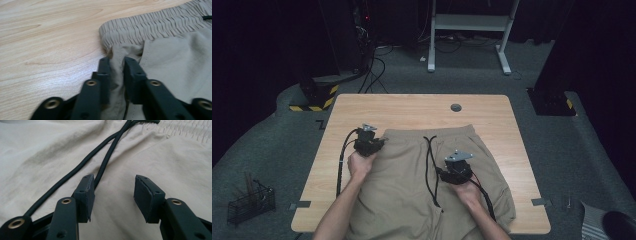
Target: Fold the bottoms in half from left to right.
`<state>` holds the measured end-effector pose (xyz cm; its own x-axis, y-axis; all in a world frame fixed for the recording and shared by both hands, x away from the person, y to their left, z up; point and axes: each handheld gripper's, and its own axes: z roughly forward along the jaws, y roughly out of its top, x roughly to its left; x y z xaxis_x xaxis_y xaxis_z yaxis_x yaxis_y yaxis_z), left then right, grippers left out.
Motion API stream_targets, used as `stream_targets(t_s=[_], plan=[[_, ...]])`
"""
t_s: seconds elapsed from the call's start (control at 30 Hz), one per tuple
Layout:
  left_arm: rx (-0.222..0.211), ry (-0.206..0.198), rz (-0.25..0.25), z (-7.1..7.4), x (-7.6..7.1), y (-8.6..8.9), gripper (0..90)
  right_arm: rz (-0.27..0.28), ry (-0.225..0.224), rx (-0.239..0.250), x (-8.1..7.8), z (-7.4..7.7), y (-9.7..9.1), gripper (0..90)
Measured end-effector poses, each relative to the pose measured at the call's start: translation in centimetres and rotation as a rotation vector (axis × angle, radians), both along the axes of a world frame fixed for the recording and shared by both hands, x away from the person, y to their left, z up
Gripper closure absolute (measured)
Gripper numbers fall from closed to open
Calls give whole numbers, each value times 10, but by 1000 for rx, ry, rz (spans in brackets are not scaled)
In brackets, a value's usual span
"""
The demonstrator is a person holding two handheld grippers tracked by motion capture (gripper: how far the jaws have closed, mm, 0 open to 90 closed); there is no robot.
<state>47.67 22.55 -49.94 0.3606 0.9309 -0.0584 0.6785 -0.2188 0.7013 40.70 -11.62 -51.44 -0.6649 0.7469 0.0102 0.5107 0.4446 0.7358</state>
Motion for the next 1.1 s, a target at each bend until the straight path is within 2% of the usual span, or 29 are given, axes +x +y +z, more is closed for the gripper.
stream_targets(t_s=[0.1,0.27,0.37,0.63,0.83,0.97,1.1], plan=[[-7,-3,-15,0,-1,-1,869,-4,12,-14,2,-4,1,506],[-18,-27,-35,4,-5,-2,884,-6,-10,-40,1,-7,4,505],[-39,-47,-50,9,-9,-2,887,-6,-18,-36,1,-8,5,499],[-98,-133,-118,34,-23,-10,891,-10,-22,-35,4,-8,7,495],[-116,-181,-171,55,-30,-22,891,-16,-23,-35,9,-9,12,495],[-144,-202,-203,65,-33,-31,892,-14,-24,-35,13,-9,16,496],[-185,-200,-236,69,-37,-40,893,-16,-21,-34,15,-9,18,496]])
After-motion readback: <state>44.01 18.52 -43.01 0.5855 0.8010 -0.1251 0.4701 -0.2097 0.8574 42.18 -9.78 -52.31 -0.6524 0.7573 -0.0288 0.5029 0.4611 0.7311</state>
